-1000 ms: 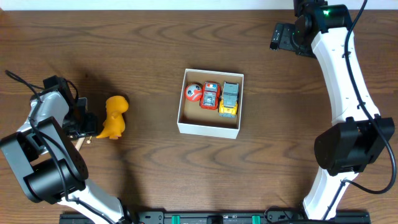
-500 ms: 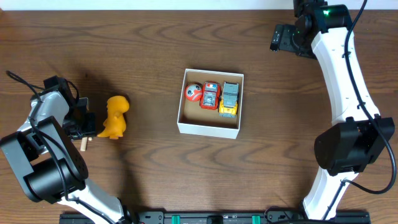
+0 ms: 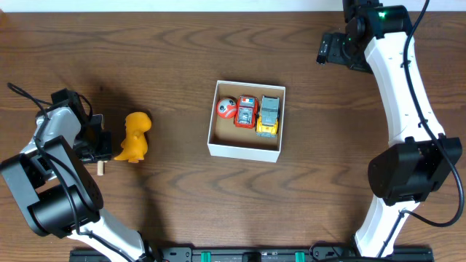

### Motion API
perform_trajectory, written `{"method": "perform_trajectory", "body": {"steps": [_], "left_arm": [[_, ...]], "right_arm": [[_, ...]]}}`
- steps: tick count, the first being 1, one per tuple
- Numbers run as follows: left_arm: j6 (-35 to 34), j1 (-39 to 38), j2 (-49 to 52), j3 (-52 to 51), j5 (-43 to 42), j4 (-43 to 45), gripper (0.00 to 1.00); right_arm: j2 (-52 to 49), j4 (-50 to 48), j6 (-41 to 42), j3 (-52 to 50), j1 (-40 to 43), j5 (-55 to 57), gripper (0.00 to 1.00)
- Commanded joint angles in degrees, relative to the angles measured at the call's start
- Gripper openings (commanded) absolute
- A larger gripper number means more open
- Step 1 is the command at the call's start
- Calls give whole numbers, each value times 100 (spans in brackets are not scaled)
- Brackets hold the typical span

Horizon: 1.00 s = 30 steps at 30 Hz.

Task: Pack container
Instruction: 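Lower the left gripper onto the yellow cat-face rattle handle, then grasp the rattle handle with the left gripper and lift it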

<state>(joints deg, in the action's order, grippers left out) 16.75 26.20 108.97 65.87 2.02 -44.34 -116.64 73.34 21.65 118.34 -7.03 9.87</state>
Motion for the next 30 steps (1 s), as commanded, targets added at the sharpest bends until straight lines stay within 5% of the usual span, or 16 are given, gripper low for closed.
{"method": "perform_trajectory", "body": {"steps": [1,9,30], "left_arm": [[-55,31,326,-208,142,79,19],[-103,31,326,-208,142,98,8],[-162,-26,304,-83,144,-37,6]], "right_arm": [[-50,42,-68,-31,-17,13,99],[-50,81,-68,-31,-15,15,99],[-50,63,-70,-31,-15,17,99]]}}
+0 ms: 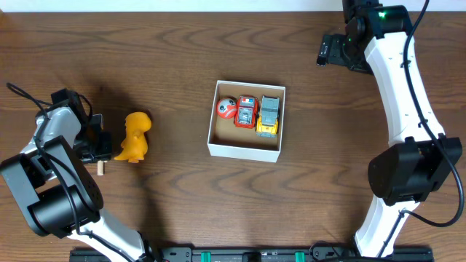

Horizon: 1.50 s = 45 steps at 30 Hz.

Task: Pack container
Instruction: 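Grasp the rattle handle with the left gripper and lift it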

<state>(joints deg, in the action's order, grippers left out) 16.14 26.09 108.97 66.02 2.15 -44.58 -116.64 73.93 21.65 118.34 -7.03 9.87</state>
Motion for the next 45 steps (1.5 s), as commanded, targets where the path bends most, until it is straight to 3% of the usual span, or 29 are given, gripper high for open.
{"method": "perform_trajectory", "body": {"steps": [1,21,30,31,33,34,45], "left_arm": [[-101,-35,273,-68,131,-35,6],[-101,-428,-1248,-39,131,-50,6],[-98,-424,-1351,-42,214,17,6],[-96,-417,-1351,-42,284,81,10],[-90,-407,-1351,-42,352,214,46],[-85,-391,-1351,-42,350,284,54],[232,168,-1034,-72,345,463,55]], "right_arm": [[-50,4,-70,-31,-15,15,99],[-50,-20,-70,-31,-17,15,99],[-50,2,-70,-31,-15,15,99],[-50,7,-72,-31,-15,15,99],[-50,26,-72,-31,-15,17,99],[-50,39,-72,-31,-15,17,99],[-50,87,-74,-31,-15,20,99]]}}
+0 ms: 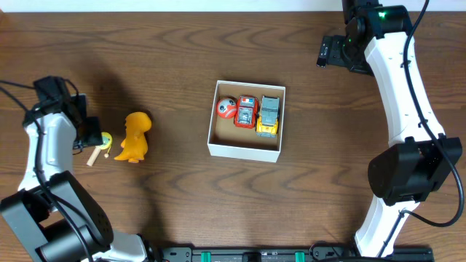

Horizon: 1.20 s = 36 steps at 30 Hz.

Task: Pack container
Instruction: 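Grasp the rattle handle with the left gripper and lift it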

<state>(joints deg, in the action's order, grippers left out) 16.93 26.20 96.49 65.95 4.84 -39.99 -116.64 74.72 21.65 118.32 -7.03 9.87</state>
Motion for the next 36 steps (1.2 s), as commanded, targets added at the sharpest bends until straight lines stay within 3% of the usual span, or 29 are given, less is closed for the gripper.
{"method": "perform_trajectory", "body": {"steps": [1,21,28,36], "left_arm": [[153,212,289,-74,76,7,55],[146,348,1290,-96,-328,153,53],[146,348,1456,-96,-612,146,34],[146,348,1473,-96,-619,107,22]], "right_arm": [[-50,7,-74,-28,-15,20,99],[-50,-15,-72,-28,-11,22,99],[-50,-15,-72,-28,-11,20,99],[-50,-15,-72,-28,-11,22,99]]}}
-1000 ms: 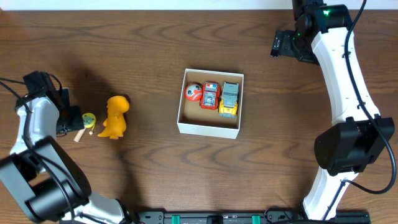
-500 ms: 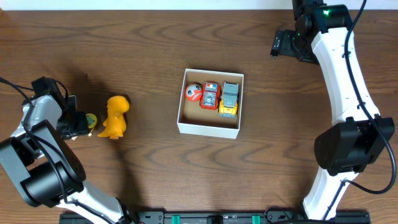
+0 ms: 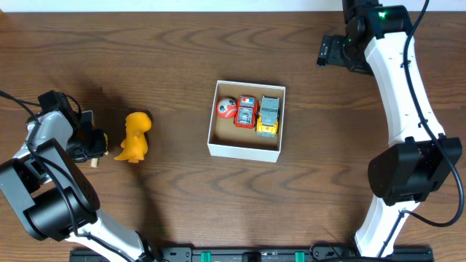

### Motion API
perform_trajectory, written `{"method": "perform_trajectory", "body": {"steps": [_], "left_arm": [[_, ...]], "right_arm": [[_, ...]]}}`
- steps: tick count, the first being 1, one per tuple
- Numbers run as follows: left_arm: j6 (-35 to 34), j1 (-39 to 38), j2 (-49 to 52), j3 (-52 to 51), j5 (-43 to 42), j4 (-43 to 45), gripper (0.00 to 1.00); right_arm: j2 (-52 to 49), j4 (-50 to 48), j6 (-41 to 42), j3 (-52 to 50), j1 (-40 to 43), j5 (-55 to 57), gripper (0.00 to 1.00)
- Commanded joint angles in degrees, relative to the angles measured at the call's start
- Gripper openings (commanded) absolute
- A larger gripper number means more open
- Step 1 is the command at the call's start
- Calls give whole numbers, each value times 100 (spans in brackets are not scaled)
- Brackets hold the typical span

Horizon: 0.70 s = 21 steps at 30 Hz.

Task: Pack container
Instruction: 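Grasp the rattle handle with the left gripper and lift it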

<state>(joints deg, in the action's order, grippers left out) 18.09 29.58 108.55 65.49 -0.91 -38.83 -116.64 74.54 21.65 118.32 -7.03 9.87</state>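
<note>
A white box (image 3: 213, 120) stands mid-table with a red ball toy (image 3: 226, 108), a red car (image 3: 246, 111) and a grey-and-yellow car (image 3: 269, 115) inside. A yellow dinosaur toy (image 3: 135, 136) lies to its left. My left gripper (image 3: 92, 145) sits just left of the dinosaur, over a small toy whose wooden stick end (image 3: 93, 163) pokes out below it. Its jaws are hidden from above. My right gripper (image 3: 325, 51) hangs far back right, away from everything.
The dark wooden table (image 3: 175, 196) carries only the box and the toys. The left arm's cable (image 3: 14, 98) loops by the left edge. The right arm's base (image 3: 408, 175) stands at the right.
My left gripper has come forward and down over the small toy. Its yellow-green head, in plain view before, is now covered, and only the stick end shows. The right arm has not moved.
At first my left gripper sat over the small toy beside the dinosaur, and stayed there a second later. Then the arm stood farther back, with the toy lying tilted in view. Now the gripper covers it again. Box, dinosaur and right arm stayed put.
</note>
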Motion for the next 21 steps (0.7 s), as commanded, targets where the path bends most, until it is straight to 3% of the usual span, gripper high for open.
{"method": "perform_trajectory", "body": {"steps": [1,6,10,15,21], "left_arm": [[31,9,267,-50,-44,-9,22],[28,7,212,-48,-39,-39,19],[-7,-52,-22,48,-39,-192,6],[-385,-378,-721,361,-44,-699,6],[-640,-1314,-1895,870,-68,-1211,6]], "right_arm": [[-50,4,-74,-28,-11,22,99],[-50,2,-74,-28,-11,26,99],[-50,-9,-74,-28,-11,66,99],[-50,-20,-116,-28,-11,63,99],[-50,-20,-116,-28,-11,61,99]]}}
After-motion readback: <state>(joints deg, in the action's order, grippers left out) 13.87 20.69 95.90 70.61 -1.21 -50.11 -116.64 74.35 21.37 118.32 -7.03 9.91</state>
